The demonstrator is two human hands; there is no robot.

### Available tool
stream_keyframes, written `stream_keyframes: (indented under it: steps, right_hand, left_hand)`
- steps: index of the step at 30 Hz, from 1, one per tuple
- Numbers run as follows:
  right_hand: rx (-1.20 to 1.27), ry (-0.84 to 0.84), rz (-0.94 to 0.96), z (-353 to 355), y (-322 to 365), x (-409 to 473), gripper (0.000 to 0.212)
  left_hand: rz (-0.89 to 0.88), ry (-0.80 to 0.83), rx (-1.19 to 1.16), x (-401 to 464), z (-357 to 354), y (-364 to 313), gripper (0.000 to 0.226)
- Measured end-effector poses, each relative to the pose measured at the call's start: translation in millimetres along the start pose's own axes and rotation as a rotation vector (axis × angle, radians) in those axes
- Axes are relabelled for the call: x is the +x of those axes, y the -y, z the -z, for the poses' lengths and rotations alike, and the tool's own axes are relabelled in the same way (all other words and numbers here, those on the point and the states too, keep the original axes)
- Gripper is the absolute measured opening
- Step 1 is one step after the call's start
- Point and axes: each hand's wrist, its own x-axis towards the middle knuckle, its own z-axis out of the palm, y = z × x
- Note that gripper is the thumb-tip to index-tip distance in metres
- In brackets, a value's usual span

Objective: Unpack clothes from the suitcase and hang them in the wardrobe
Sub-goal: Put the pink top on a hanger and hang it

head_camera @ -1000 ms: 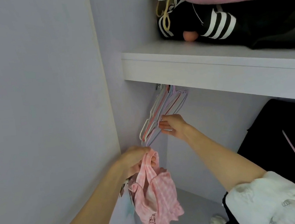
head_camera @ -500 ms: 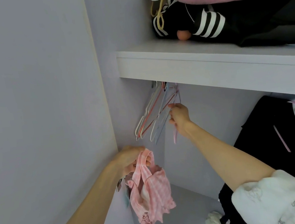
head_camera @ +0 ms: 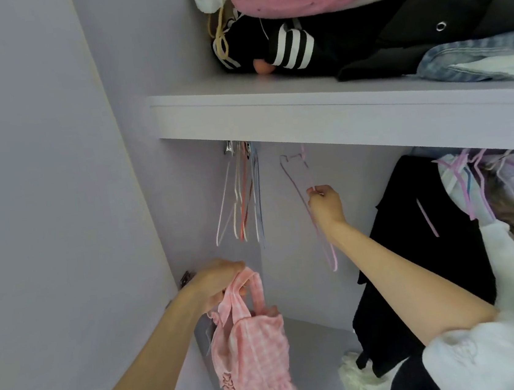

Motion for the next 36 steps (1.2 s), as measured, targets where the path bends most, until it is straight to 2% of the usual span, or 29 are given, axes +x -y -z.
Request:
stream_keyframes:
  steps: [3, 5, 6, 8, 11, 14, 20, 24, 30, 32, 34, 36]
  right_hand:
    - [0.002, -0.056, 0.021, 19, -20, -16, 0.021]
    - [0.092, -0.069, 0.055, 30, -37, -32, 0.034]
    - [0.151, -0.046, 0.057, 38, -46, -41, 0.039]
    - [0.203, 0.050, 0.018, 52, -57, -55, 0.033]
    - [0.173, 0.067, -0.111, 68, -70, -56, 0.023]
    - [0.120, -0.030, -0.226, 81, -88, -54, 0.033]
    - [-0.150, 0.018, -0.232, 102, -121, -63, 0.045]
    - [-0.200, 0.087, -0.266, 111, -127, -62, 0.044]
    - [-0.241, 0.188, -0.251, 107, -128, -62, 0.045]
    - [-0.221, 0.227, -0.282, 100, -122, -65, 0.042]
    - [-0.158, 0.273, -0.372, 93, -117, -68, 0.038]
    - [-0.071, 0.332, -0.490, 89, -114, -68, 0.032]
  left_hand:
    - [0.008, -0.007, 0.027, 3, -9, 6, 0.020]
    - [0.009, -0.020, 0.027, 4, -13, 10, 0.019]
    - [0.011, -0.018, 0.017, 5, -17, 12, 0.020]
    - [0.010, -0.031, 0.007, 6, -23, 14, 0.021]
    - [0.006, -0.058, 0.060, 8, -30, 19, 0.023]
    - [-0.027, -0.077, 0.107, 12, -38, 24, 0.025]
    - [-0.166, -0.307, 0.238, 27, -53, 38, 0.027]
    - [-0.213, -0.350, 0.380, 32, -50, 43, 0.019]
    - [-0.211, -0.225, 0.545, 36, -55, 40, 0.015]
    - [-0.196, -0.120, 0.617, 33, -62, 39, 0.021]
    - [-0.153, 0.037, 0.637, 29, -70, 40, 0.005]
    - [-0.111, 0.193, 0.682, 29, -73, 42, 0.034]
